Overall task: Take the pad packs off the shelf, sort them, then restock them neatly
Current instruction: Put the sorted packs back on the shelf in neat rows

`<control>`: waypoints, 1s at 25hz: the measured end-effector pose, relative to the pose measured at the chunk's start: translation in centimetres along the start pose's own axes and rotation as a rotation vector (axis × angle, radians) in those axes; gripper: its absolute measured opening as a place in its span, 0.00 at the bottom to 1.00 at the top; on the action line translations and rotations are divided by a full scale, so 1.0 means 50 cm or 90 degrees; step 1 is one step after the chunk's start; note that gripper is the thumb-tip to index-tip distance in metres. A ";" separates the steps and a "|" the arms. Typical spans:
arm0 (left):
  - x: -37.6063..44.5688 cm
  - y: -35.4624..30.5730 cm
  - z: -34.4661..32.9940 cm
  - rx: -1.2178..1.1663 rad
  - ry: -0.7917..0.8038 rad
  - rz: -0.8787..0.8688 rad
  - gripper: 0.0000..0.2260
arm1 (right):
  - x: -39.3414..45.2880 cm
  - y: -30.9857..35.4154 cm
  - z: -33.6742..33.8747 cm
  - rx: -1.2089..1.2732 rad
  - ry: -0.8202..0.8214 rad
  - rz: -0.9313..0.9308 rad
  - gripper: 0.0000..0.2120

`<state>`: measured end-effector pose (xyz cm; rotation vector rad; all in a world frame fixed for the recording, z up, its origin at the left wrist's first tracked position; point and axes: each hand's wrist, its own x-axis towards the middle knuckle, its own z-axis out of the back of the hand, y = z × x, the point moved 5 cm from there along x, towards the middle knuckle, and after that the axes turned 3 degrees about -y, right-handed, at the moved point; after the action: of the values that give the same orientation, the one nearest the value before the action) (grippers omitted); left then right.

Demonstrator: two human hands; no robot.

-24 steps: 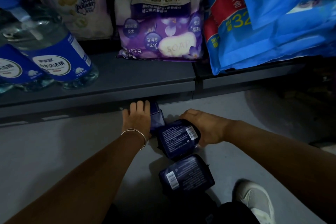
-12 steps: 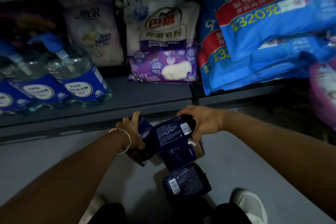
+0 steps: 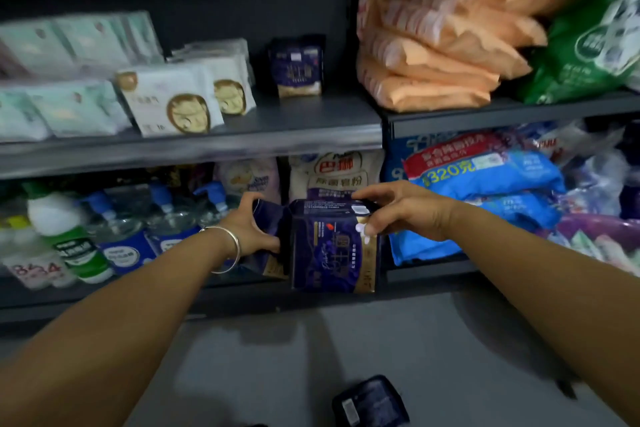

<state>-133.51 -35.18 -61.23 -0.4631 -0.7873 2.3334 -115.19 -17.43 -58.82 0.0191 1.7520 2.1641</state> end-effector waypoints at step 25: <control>0.125 -0.317 0.359 -0.377 -0.274 -0.190 0.39 | 0.074 0.280 0.186 0.269 -0.242 0.196 0.24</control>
<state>-139.98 -28.65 -38.28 -0.0618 -1.6474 1.9113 -120.20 -9.97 -44.12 0.7967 2.0253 1.7701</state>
